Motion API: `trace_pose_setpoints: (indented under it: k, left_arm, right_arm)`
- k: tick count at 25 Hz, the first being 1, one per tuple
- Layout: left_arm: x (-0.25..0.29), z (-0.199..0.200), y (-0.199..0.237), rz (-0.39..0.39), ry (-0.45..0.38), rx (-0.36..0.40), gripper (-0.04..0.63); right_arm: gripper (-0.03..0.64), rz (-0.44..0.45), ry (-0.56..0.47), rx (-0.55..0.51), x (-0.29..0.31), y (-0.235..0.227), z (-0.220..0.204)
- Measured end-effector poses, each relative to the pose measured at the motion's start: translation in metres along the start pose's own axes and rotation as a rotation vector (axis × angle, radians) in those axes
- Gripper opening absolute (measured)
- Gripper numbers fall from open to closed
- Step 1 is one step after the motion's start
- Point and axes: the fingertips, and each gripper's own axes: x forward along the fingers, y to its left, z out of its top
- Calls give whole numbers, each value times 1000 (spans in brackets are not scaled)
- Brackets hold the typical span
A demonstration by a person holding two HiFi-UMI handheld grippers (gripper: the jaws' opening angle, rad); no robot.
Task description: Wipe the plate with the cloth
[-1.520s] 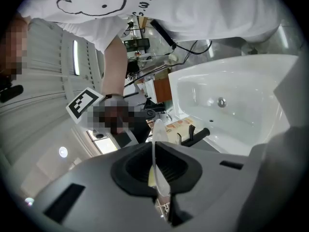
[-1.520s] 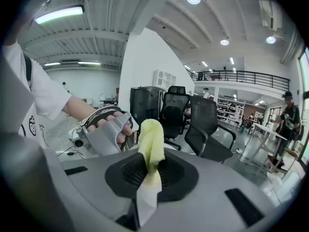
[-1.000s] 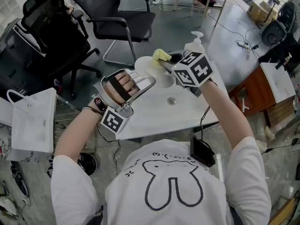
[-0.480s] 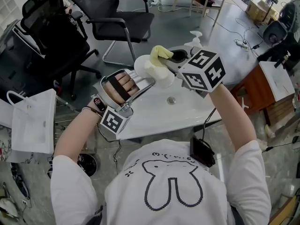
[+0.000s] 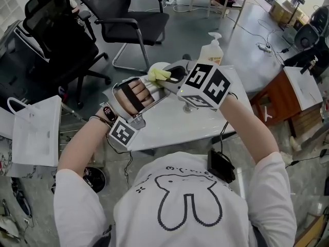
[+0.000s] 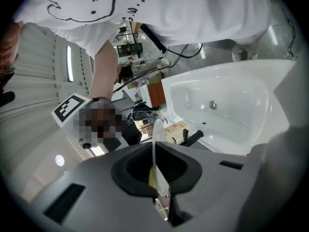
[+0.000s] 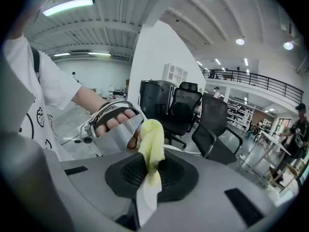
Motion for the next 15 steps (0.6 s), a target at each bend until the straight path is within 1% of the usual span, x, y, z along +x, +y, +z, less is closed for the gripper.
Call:
trace_pose_setpoints:
  k: [7, 10, 15]
  left_arm:
    - [-2, -5, 2, -5, 23, -7, 20]
    - [-3, -5, 1, -7, 25, -8, 20]
    - [-7, -6, 2, 1, 25, -3, 25]
  right_arm:
    - [49, -31, 33, -1, 21, -22, 6]
    - [49, -44, 51, 46, 31, -39, 2]
    - [49, -101, 102, 152, 42, -73, -21]
